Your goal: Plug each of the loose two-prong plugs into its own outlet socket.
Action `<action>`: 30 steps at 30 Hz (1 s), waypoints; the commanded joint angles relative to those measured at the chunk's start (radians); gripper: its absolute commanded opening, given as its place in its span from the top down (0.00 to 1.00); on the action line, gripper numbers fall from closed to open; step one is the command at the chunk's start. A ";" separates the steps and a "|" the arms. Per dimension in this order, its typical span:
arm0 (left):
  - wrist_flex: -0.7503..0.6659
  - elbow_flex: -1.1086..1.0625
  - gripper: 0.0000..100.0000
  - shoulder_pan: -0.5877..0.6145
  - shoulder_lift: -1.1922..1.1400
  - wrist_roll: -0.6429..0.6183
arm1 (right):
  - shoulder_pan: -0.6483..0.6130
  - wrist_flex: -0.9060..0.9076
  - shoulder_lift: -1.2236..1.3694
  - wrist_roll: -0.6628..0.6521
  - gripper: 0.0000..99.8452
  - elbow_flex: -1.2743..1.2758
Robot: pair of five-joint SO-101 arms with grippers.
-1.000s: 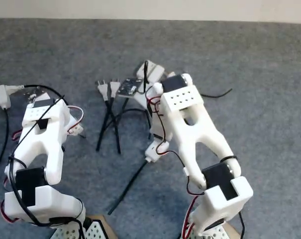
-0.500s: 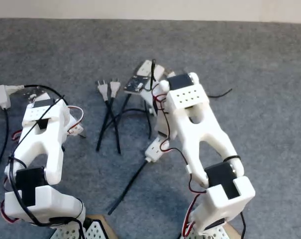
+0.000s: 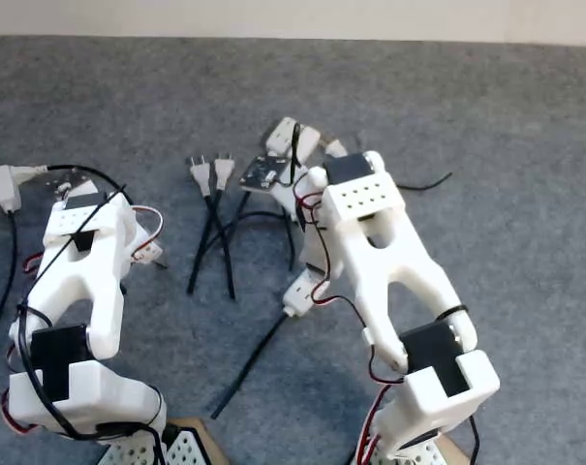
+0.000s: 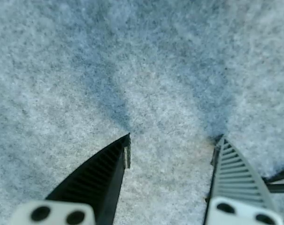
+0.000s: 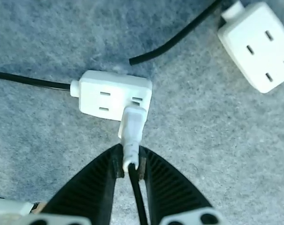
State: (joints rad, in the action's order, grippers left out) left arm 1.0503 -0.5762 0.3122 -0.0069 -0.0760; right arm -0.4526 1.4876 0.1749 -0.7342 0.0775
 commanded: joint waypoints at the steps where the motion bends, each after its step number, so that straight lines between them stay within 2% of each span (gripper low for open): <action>1: -0.006 0.002 0.71 0.007 0.024 0.005 | -0.015 -0.064 0.018 0.009 1.00 0.018; 15: -0.008 0.002 0.71 0.007 0.024 0.005 | -0.010 -0.225 0.133 0.015 1.00 0.110; 24: -0.009 0.002 0.71 0.007 0.022 0.008 | -0.016 -0.168 0.044 0.041 0.98 0.058; 26: -0.009 0.004 0.71 0.007 0.022 0.011 | -0.016 -0.102 -0.025 0.075 0.94 0.001; 30: -0.003 0.048 0.71 -0.008 0.022 0.014 | -0.015 0.016 -0.186 0.137 0.78 -0.090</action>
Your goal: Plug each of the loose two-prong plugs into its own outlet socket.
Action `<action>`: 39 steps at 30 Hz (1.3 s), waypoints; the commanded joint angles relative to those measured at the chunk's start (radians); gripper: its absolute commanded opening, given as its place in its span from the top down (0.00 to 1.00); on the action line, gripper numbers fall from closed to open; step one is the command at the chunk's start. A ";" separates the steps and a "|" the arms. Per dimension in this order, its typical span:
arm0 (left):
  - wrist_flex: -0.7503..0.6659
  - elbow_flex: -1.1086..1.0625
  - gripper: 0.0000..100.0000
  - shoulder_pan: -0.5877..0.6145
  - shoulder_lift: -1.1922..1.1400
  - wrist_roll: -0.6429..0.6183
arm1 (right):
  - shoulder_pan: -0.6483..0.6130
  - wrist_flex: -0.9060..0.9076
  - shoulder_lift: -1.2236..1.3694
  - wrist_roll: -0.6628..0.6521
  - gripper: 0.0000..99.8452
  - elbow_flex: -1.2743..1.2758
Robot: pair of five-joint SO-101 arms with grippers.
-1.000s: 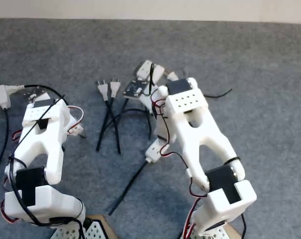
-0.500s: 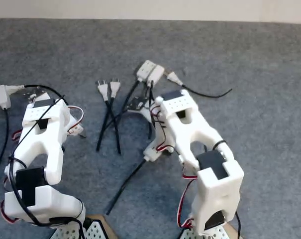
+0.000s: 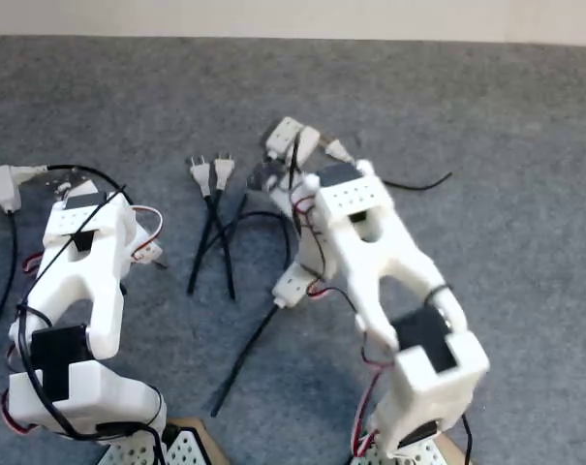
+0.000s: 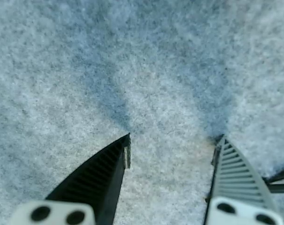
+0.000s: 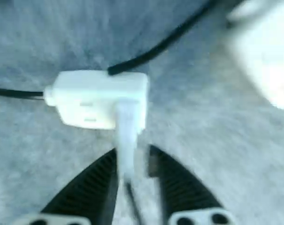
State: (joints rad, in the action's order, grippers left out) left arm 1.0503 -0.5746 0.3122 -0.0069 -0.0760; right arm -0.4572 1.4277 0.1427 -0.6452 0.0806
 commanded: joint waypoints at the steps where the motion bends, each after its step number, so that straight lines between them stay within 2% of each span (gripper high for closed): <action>1: -0.002 0.061 0.71 -0.021 0.022 0.029 | -0.012 0.091 -0.199 0.061 0.75 -0.105; 5: 0.048 0.145 0.71 -0.116 0.022 0.129 | -0.012 0.137 -0.380 0.120 0.71 -0.090; 11: 0.342 0.418 0.71 -0.289 0.022 0.354 | -0.001 0.162 -0.710 0.193 0.71 0.064; 13: 0.411 0.493 0.71 -0.329 0.022 0.422 | 0.039 0.151 -0.845 0.210 0.71 0.162; 16: 0.456 0.539 0.65 -0.404 0.022 0.468 | 0.128 0.077 -1.038 0.258 0.71 0.372; 20: 0.454 0.538 0.57 -0.542 0.012 0.468 | 0.206 -0.105 -1.244 0.348 0.71 0.771; 25: 0.385 0.479 0.61 -0.684 0.012 0.471 | 0.220 -0.229 -1.406 0.410 0.71 1.124; 31: 0.235 0.374 0.65 -0.759 0.010 0.471 | 0.220 -0.363 -1.537 0.465 0.71 1.299; 39: 0.009 0.168 0.66 -0.789 -0.007 0.468 | 0.220 -0.386 -1.685 0.477 0.71 1.388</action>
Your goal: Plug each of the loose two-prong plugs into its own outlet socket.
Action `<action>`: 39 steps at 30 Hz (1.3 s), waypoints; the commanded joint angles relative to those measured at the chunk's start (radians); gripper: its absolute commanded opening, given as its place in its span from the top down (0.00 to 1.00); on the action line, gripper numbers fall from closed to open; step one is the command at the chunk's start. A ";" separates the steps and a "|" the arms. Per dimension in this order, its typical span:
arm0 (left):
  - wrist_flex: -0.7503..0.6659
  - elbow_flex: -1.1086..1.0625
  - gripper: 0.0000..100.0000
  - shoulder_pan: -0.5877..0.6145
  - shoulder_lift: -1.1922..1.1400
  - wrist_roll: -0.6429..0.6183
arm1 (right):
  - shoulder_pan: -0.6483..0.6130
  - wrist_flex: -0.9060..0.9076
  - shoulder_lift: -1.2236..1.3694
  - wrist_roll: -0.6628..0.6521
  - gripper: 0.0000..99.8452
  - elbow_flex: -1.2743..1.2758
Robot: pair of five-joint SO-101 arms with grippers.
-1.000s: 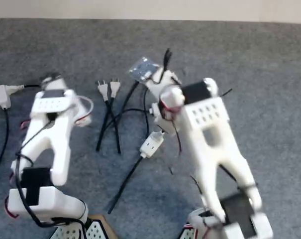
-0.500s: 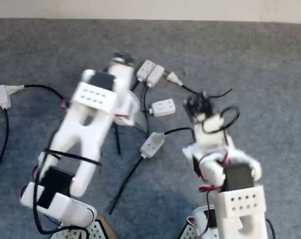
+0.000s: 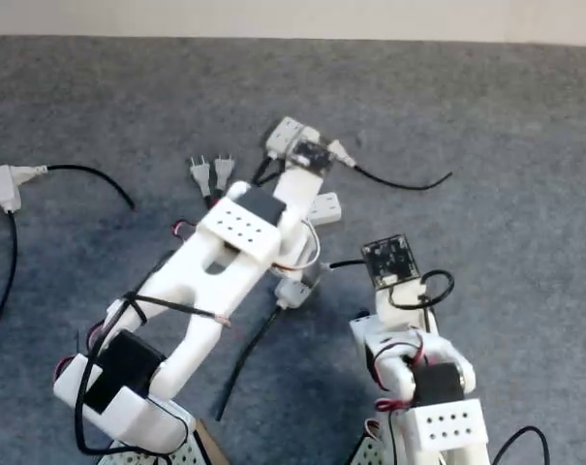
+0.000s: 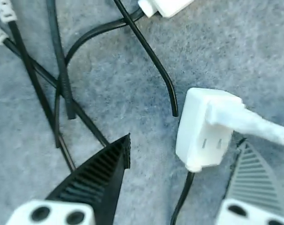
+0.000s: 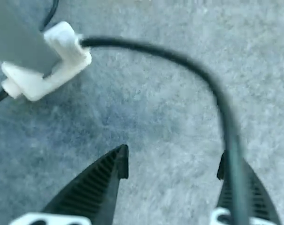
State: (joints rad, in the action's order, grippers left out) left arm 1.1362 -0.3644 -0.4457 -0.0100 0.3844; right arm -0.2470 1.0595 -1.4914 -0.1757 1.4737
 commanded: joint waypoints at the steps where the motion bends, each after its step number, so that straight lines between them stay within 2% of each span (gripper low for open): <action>1: -0.100 -0.062 0.66 -0.039 -0.024 0.008 | 0.010 -0.004 -0.065 0.008 0.71 -0.005; 7: -0.178 -0.064 0.67 -0.073 -0.211 0.006 | 0.008 0.027 -0.104 0.008 0.71 -0.002; 9: -0.175 -0.027 0.75 -0.091 -0.245 0.006 | 0.005 0.019 -0.110 0.006 0.71 0.019; 12: -0.169 0.013 0.92 -0.096 -0.251 0.011 | 0.004 0.019 -0.110 0.006 0.71 0.030; 14: -0.103 0.056 0.99 -0.091 -0.251 0.011 | 0.004 0.019 -0.110 0.006 0.71 0.031; 22: 0.184 0.298 1.00 -0.022 -0.251 0.014 | 0.004 0.019 -0.110 0.006 0.71 0.031; 25: 0.278 0.424 1.00 0.074 -0.251 0.014 | 0.004 0.019 -0.110 0.006 0.71 0.031; 30: 0.388 0.627 1.00 0.358 -0.254 0.100 | 0.004 0.019 -0.110 0.006 0.71 0.033; 34: 0.400 0.727 1.00 0.644 -0.262 0.190 | 0.002 0.019 -0.110 0.006 0.71 0.033; 39: 0.367 0.763 1.00 0.937 -0.262 0.276 | 0.002 0.019 -0.110 0.006 0.71 0.033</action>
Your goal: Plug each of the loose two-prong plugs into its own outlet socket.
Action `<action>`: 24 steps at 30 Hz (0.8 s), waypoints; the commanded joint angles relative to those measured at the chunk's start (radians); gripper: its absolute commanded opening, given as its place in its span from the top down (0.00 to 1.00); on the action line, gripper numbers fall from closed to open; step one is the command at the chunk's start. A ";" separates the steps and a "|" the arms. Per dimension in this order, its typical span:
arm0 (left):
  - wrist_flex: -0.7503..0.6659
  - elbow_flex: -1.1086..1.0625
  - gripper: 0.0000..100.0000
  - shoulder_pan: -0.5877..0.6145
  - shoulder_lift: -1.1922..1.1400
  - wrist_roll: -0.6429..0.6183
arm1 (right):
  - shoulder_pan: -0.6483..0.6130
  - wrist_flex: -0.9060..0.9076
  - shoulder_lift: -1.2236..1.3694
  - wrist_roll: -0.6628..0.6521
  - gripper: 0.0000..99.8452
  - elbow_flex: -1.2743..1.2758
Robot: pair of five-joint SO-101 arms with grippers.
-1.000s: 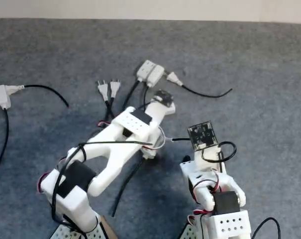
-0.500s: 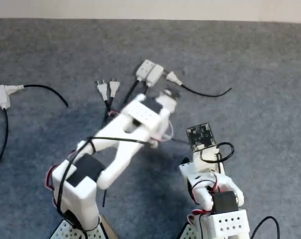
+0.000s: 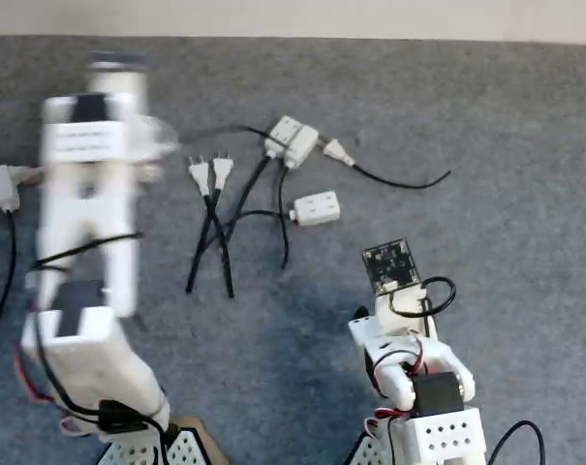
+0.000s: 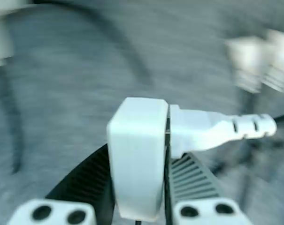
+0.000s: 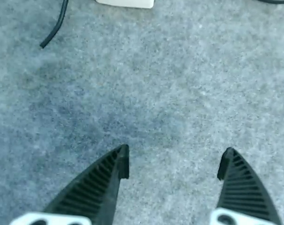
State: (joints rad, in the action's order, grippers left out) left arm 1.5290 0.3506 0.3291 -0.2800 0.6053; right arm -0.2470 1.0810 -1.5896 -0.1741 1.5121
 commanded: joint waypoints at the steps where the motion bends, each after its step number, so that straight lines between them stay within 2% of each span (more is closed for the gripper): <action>1: -0.058 0.044 1.00 0.211 0.008 0.061 | 0.002 -0.002 -0.012 0.005 0.71 -0.005; 7: -0.230 0.015 1.00 0.433 -0.033 0.074 | 0.002 -0.002 -0.012 0.005 0.71 -0.005; 13: -0.348 0.031 0.99 0.564 -0.183 0.097 | 0.002 -0.002 -0.012 0.005 0.71 0.002; 17: -0.367 0.071 0.98 0.599 -0.268 0.097 | 0.002 -0.039 -0.010 0.005 0.71 0.030; 19: -0.361 0.093 0.92 0.610 -0.294 0.095 | 0.002 -0.041 -0.007 0.005 0.71 0.035; 22: -0.361 0.110 0.77 0.624 -0.302 0.018 | 0.002 -0.039 -0.007 0.005 0.71 0.033; 24: -0.359 0.125 0.70 0.624 -0.300 -0.006 | 0.002 -0.039 -0.007 0.005 0.71 0.033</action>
State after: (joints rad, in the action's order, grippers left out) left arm 1.1822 0.4196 0.9444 -0.5976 0.6360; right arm -0.2470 1.0625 -1.5896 -0.1741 1.5505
